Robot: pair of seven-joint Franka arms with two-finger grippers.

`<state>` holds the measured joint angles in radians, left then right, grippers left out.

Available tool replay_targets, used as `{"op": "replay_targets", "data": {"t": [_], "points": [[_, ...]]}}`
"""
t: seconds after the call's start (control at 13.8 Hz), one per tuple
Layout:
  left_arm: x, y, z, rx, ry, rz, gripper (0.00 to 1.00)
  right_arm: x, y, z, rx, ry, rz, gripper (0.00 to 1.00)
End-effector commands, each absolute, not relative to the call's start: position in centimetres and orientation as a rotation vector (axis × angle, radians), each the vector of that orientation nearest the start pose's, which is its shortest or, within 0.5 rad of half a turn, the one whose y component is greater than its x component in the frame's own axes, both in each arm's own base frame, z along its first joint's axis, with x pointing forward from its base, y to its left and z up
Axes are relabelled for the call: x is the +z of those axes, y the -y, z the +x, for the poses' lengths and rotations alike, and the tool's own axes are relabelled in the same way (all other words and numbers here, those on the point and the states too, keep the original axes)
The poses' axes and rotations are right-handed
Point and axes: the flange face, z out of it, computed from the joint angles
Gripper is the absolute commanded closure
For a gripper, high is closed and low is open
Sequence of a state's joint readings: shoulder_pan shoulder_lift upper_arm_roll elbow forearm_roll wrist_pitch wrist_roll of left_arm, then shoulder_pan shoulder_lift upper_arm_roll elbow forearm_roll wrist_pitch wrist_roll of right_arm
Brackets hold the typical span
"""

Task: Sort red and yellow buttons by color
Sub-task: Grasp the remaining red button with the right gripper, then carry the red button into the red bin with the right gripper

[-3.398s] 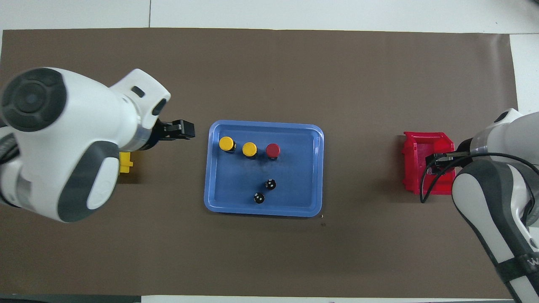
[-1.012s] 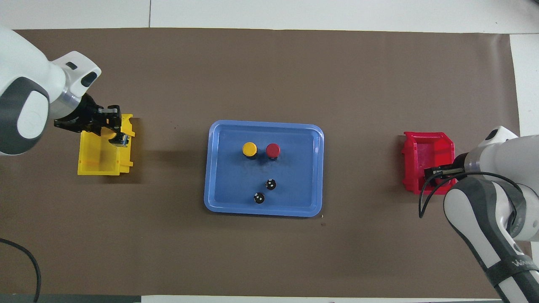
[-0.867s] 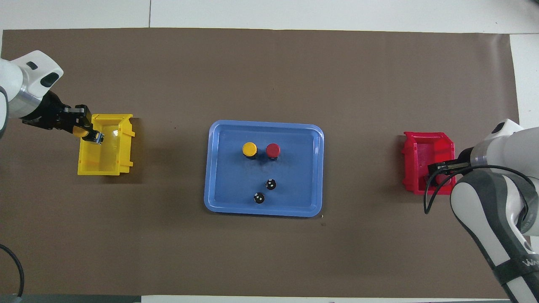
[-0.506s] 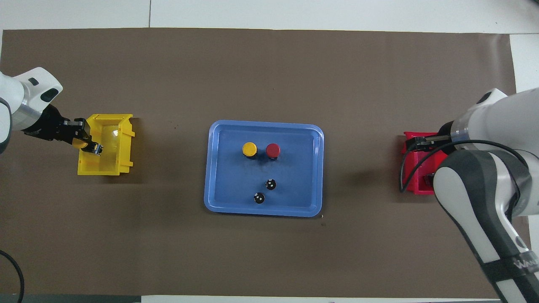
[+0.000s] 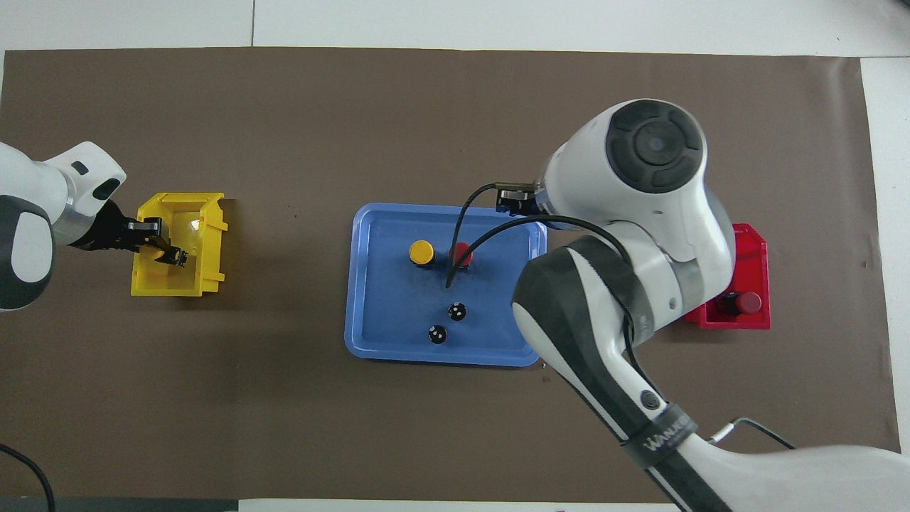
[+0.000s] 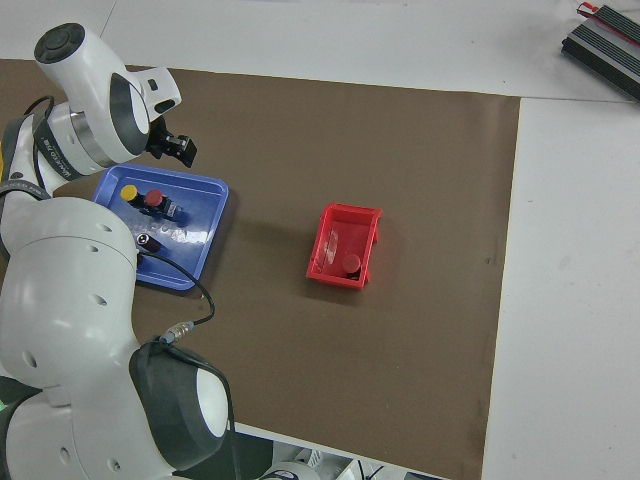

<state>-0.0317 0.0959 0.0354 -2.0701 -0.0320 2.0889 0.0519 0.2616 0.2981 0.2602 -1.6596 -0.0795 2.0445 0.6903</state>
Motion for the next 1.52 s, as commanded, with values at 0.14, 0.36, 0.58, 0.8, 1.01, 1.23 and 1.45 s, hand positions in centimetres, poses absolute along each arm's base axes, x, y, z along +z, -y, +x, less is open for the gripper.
{"op": "replay_targets", "data": {"t": [0.14,0.36,0.58,0.8,1.01,1.23,1.45], "points": [[37.8,0.9,52.9,0.133,-0.041,-3.169,0.98,40.3,-35.1,59.1,-0.140,-0.260,-3.050,0.32],[37.6,1.1,52.8,0.122,-0.020,-3.170,0.98,39.1,-36.4,58.1,-0.125,-0.236,-3.055,0.32],[36.8,1.3,52.5,0.124,-0.023,-3.168,0.98,37.6,-37.1,56.6,-0.087,-0.205,-3.078,0.33],[36.6,1.7,52.6,0.095,-0.036,-3.169,0.90,37.0,-37.1,56.1,-0.069,-0.198,-3.089,0.33],[37.5,1.5,53.4,0.097,-0.045,-3.169,0.39,36.5,-37.0,55.6,-0.067,-0.194,-3.088,0.33],[39.1,1.6,54.0,0.122,-0.046,-3.170,0.39,35.8,-36.9,54.9,-0.079,-0.187,-3.084,0.33],[45.0,1.3,54.9,0.189,-0.050,-3.170,0.37,35.4,-37.2,54.5,-0.079,-0.173,-3.082,0.33]]}}
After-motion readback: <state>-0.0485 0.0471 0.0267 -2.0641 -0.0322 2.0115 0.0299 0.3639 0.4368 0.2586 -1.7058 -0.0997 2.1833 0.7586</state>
